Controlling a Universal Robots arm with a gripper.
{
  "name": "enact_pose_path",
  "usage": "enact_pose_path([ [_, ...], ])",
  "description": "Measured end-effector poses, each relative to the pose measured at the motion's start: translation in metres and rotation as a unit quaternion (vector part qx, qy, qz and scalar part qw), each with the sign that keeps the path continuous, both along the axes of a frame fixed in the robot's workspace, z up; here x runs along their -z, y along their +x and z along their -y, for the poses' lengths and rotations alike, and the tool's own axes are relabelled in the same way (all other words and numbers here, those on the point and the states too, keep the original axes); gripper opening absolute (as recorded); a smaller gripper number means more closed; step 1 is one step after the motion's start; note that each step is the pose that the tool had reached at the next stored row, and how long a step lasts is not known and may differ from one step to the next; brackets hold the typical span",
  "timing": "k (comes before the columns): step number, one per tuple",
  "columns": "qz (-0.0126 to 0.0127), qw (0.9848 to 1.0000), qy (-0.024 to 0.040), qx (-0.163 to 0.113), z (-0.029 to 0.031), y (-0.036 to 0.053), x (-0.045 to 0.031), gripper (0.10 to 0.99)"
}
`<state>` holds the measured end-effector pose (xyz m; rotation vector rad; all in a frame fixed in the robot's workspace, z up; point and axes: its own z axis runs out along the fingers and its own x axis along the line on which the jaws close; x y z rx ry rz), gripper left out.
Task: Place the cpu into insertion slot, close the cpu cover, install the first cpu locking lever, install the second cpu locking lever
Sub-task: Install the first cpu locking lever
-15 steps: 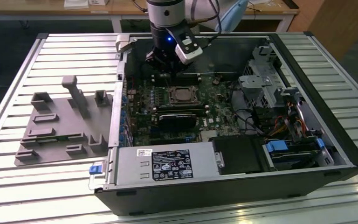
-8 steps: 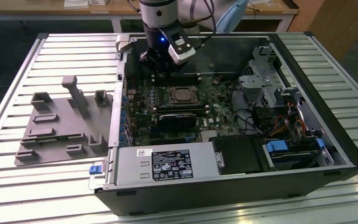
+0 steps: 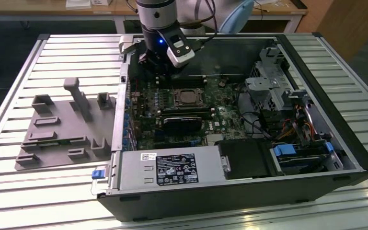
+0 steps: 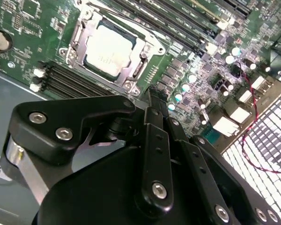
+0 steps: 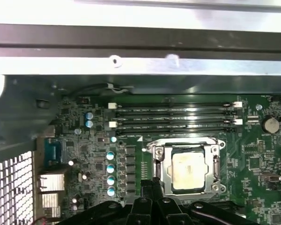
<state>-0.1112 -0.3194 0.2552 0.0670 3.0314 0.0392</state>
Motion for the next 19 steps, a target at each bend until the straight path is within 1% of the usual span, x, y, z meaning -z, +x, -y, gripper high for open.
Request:
enact_pose_path([
  [2,0.0001,1.0,0.0039,0.0,0.0,-0.0025,0.0002,0.102],
  [4,0.0001,1.0,0.0096,0.0,0.0,-0.0046,0.0003,0.102],
  [7,0.0001,0.9998,0.0192,0.0,0.0,-0.0078,0.0006,0.102],
  [9,0.0001,0.9996,0.0275,0.0,0.0,-0.0097,0.0007,0.102],
  [11,0.0001,0.9992,0.0395,0.0,0.0,-0.0112,0.0008,0.102],
  [14,0.0001,0.9981,0.0617,0.0,0.0,-0.0127,0.0009,0.102],
  [16,0.0001,0.9972,0.0748,0.0,0.0,-0.0136,0.001,0.102],
  [19,0.0001,0.996,0.0896,0.0,0.0,-0.0143,0.0011,0.102],
])
